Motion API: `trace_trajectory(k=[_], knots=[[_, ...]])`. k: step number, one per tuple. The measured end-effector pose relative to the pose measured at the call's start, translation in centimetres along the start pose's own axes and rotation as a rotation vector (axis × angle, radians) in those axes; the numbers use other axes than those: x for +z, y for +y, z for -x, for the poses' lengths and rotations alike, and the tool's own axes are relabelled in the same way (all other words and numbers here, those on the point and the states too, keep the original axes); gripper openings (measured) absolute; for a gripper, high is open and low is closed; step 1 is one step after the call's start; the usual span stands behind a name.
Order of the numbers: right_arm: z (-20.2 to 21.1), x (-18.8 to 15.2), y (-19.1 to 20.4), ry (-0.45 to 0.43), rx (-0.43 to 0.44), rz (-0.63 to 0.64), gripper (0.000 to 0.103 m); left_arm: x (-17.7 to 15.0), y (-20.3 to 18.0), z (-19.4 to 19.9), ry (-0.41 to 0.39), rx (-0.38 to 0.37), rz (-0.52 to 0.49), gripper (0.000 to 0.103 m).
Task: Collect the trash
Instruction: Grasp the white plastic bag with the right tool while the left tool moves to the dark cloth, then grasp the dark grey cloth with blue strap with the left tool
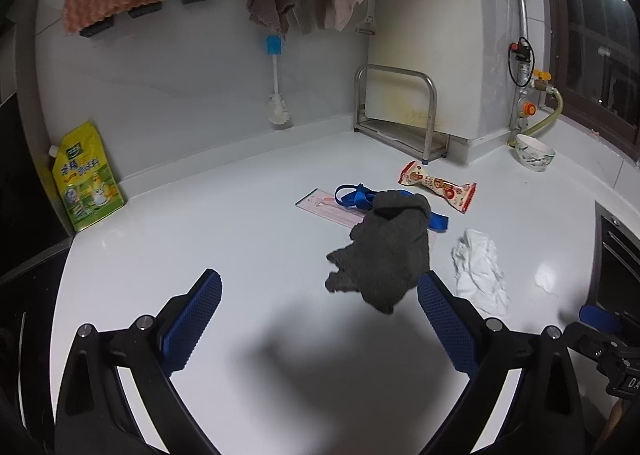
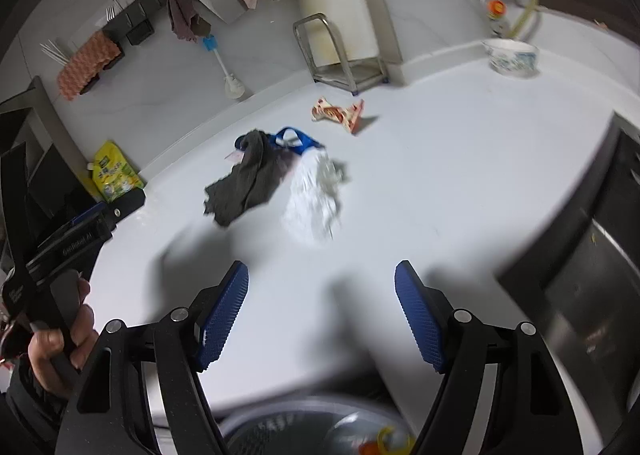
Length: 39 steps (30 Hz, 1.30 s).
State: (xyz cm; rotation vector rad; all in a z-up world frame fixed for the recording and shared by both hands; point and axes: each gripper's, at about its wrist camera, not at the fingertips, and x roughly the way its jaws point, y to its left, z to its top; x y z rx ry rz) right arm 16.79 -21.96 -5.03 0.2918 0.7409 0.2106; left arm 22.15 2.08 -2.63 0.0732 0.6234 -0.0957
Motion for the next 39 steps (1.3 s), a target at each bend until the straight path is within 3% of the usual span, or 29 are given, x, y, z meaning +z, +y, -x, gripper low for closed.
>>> trace_trajectory(k=[8,17,20,22,23,31,39], knots=[[-6.8,4.0,0.9,0.085,-0.066,0.064,0.073,1.3,-0.1,-4.3,0.049,-0.018,0.004,0.097],[-10.3,6.0,1.2,0.116,-0.118,0.106,0.071,2.4,-0.8,-6.7,0.068,-0.041,-0.017,0.097],[-11.2,6.3,1.3,0.135,-0.117,0.127,0.051,2.7,-0.9,-7.3,0.067,-0.043,-0.016,0.097],[-11.8,6.5,1.4,0.153,-0.111,0.147,0.025,3.0,-1.2,-7.7,0.064,-0.042,-0.016,0.097],[-12.0,6.6,1.2,0.158,-0.103,0.151,0.021,3.1,-1.3,-7.9,0.064,-0.041,-0.016,0.097],[-11.3,9.2,-2.4,0.092,-0.031,0.090,0.017,5.1,-2.4,-10.1,0.075,-0.068,-0.046,0.097],[-10.7,9.7,-4.6,0.082,0.081,-0.013,0.017,6.4,-2.8,-13.6,0.094,-0.110,-0.027,0.097]])
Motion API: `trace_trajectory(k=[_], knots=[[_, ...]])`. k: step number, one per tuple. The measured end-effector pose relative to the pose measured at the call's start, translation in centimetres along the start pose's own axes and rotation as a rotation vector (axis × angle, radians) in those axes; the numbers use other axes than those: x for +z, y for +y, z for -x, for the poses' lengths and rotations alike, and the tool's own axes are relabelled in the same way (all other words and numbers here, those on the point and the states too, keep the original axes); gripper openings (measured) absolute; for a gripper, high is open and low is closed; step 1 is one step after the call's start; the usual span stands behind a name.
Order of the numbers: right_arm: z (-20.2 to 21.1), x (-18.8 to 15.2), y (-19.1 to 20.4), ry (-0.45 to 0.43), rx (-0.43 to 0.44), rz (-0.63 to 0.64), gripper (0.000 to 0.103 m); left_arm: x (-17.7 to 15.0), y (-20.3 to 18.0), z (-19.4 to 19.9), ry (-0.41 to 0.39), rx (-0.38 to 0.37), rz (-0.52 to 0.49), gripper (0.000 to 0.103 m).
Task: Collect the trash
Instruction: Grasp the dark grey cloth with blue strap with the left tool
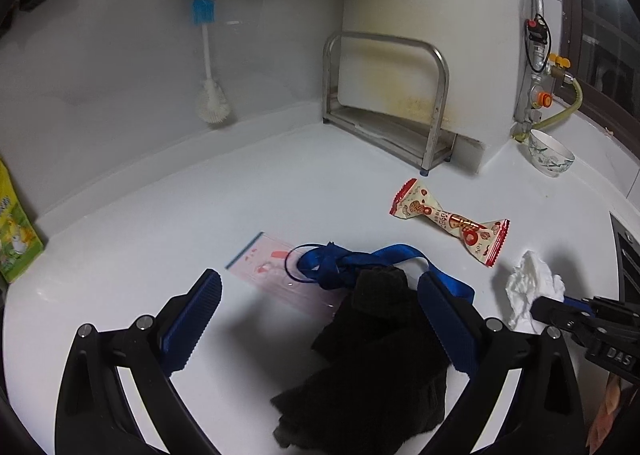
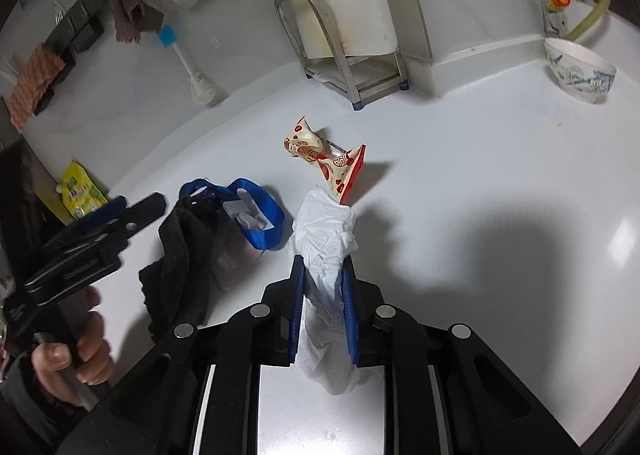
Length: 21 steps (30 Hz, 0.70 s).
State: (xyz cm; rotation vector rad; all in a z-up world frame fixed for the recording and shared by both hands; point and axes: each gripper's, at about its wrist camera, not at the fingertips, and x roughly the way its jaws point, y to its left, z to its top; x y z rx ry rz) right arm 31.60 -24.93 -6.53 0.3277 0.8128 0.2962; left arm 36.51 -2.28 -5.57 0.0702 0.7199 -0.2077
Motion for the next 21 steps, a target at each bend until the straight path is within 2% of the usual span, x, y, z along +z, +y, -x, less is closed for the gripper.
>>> trace_trajectory(k=[3,10,21], knots=[[0.4,0.1,-0.1,-0.010,0.035,-0.016,0.018,0.1,-0.1,-1.3,0.019,0.001,0.005,0.097],[0.5,0.1,0.0,-0.006,0.054,-0.014,0.018,0.2,-0.7,-2.5,0.033,0.044,-0.023,0.097],[0.3,0.0,-0.3,0.003,0.080,-0.031,0.018,0.0,-1.0,-2.1,0.000,0.083,-0.063,0.097]])
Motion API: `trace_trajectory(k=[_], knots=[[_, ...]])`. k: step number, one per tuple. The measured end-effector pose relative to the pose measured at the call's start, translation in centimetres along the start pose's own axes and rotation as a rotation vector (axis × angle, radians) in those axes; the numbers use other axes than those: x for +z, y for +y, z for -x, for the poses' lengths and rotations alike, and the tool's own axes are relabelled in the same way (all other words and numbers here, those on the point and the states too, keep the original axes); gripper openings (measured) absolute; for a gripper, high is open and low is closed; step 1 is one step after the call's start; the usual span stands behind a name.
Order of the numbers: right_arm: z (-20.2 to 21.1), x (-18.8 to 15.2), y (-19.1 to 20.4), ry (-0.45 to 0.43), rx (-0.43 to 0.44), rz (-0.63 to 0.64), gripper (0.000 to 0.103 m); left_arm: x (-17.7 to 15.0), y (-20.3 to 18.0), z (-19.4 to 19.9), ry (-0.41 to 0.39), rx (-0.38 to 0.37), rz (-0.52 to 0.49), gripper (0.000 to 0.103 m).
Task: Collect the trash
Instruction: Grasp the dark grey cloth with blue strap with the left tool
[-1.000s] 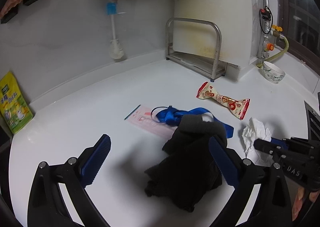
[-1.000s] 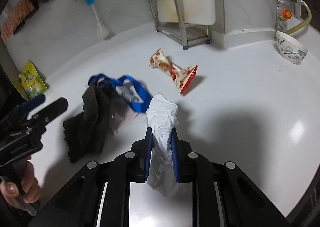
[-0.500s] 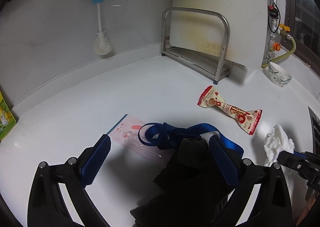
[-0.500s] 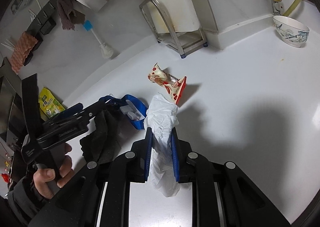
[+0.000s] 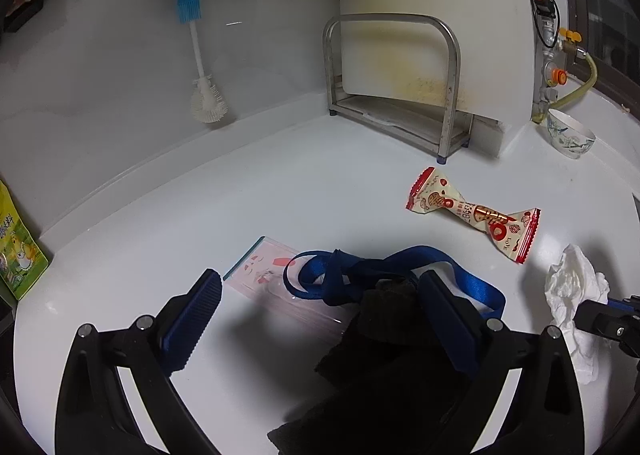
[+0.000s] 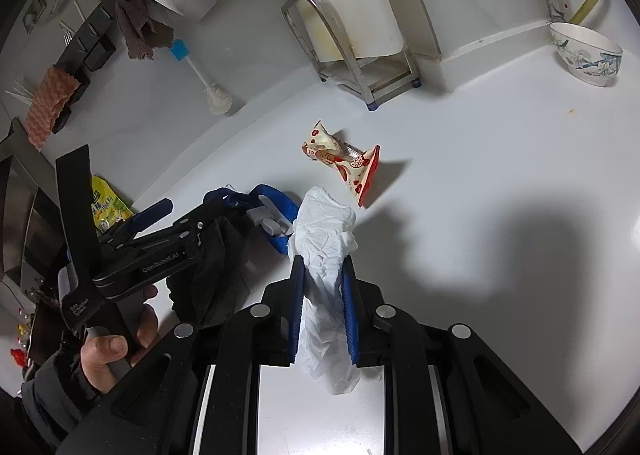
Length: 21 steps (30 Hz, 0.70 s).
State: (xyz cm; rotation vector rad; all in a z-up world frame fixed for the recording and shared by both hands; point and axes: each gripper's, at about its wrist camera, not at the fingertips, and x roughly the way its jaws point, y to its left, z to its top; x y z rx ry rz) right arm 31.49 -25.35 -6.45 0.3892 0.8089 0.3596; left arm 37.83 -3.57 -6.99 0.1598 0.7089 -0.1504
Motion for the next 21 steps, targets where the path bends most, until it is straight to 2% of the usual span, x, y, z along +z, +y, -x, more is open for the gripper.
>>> trace_trajectory(k=[3,8,11,13,14,15,16,17,21], knots=[[0.0,0.0,0.0,0.002,0.005,-0.003,0.018,-0.1,0.1,0.0,-0.001,-0.001,-0.001,0.097],[0.1,-0.1,0.1,-0.001,0.010,-0.003,0.018,0.2,0.5,-1.3,0.063,-0.036,0.011,0.098],[0.1,-0.1,0.1,0.000,0.012,-0.005,0.018,0.3,0.4,-1.7,0.072,-0.024,-0.003,0.096],[0.2,0.0,0.0,-0.003,0.012,-0.008,0.018,0.3,-0.3,-1.6,0.068,-0.029,-0.037,0.073],[0.2,0.0,0.0,-0.003,0.013,-0.011,0.018,0.2,-0.8,-1.7,0.082,-0.048,-0.058,0.048],[0.3,0.0,0.0,-0.004,0.013,-0.012,0.018,0.1,-1.1,-1.6,0.087,-0.060,-0.069,0.030],[0.3,-0.1,-0.1,-0.004,0.012,-0.014,0.018,0.0,-1.4,-1.4,0.083,-0.061,-0.079,0.025],[0.4,-0.1,-0.2,-0.003,0.013,-0.016,0.018,0.0,-1.7,-1.2,0.079,-0.061,-0.085,0.014],[0.4,-0.1,-0.2,-0.002,0.014,-0.018,0.018,0.0,-1.3,-0.3,0.068,-0.076,-0.047,0.009]])
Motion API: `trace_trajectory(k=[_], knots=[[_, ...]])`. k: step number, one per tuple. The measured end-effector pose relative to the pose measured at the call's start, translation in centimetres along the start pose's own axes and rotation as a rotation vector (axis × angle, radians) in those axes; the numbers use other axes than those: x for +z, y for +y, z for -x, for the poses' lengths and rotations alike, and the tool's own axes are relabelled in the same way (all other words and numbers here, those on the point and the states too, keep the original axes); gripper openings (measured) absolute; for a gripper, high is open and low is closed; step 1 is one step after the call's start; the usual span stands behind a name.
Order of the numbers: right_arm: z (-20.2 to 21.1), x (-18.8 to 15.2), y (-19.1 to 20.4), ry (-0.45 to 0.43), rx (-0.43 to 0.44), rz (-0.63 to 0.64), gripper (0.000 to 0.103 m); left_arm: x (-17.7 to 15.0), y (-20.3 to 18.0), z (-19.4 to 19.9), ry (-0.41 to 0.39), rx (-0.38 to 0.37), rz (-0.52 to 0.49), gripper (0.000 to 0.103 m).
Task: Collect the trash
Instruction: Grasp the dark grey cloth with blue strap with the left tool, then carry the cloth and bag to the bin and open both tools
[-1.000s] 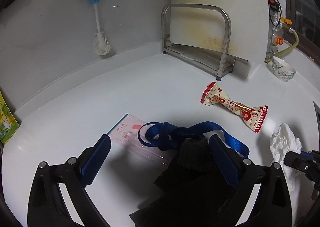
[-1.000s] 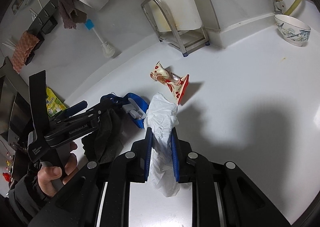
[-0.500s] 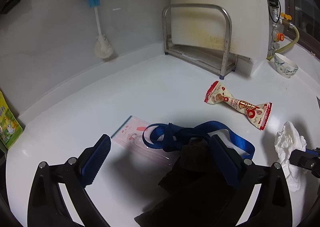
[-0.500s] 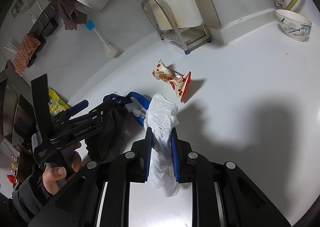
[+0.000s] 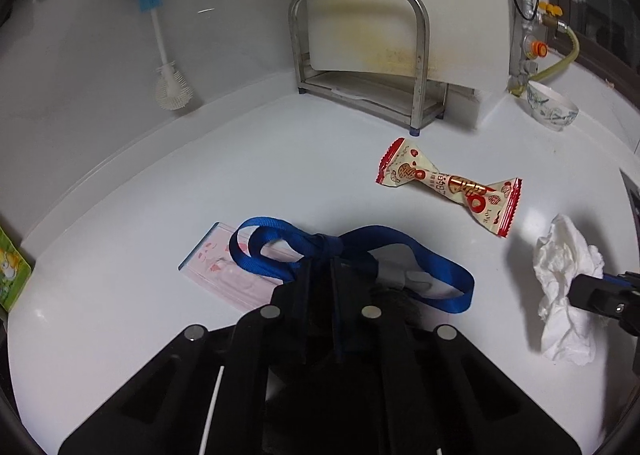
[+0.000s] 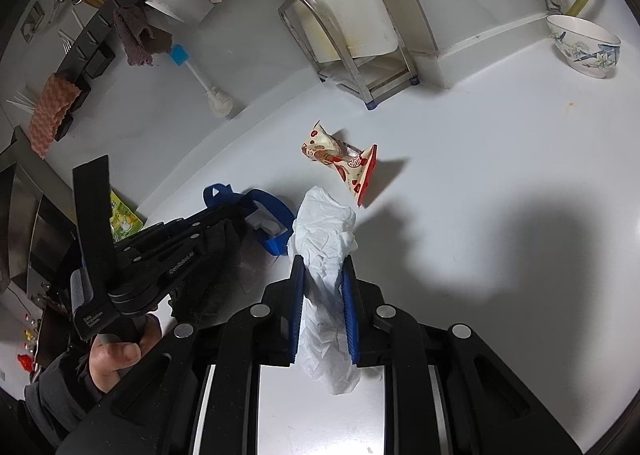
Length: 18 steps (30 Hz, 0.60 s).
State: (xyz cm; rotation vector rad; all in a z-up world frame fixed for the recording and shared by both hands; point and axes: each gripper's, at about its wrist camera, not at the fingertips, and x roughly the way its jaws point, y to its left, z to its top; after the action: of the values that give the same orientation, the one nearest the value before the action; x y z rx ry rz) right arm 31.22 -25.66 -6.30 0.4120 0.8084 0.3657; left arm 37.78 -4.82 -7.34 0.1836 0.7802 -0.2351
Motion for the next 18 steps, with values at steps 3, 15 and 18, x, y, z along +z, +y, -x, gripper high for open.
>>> trace_trajectory(k=[3,15,18], knots=[[0.1,0.0,0.0,-0.004,0.002,0.000,0.018,-0.2,0.4,1.5,-0.028,-0.003,0.017,0.008],[1.7,-1.0,0.8,-0.048,0.030,0.015,0.018,-2.3,1.2,8.3,-0.077,-0.030,0.075,0.008],[2.8,-1.6,1.2,-0.064,0.037,0.012,0.018,-3.1,1.1,10.1,-0.087,-0.033,0.078,0.008]])
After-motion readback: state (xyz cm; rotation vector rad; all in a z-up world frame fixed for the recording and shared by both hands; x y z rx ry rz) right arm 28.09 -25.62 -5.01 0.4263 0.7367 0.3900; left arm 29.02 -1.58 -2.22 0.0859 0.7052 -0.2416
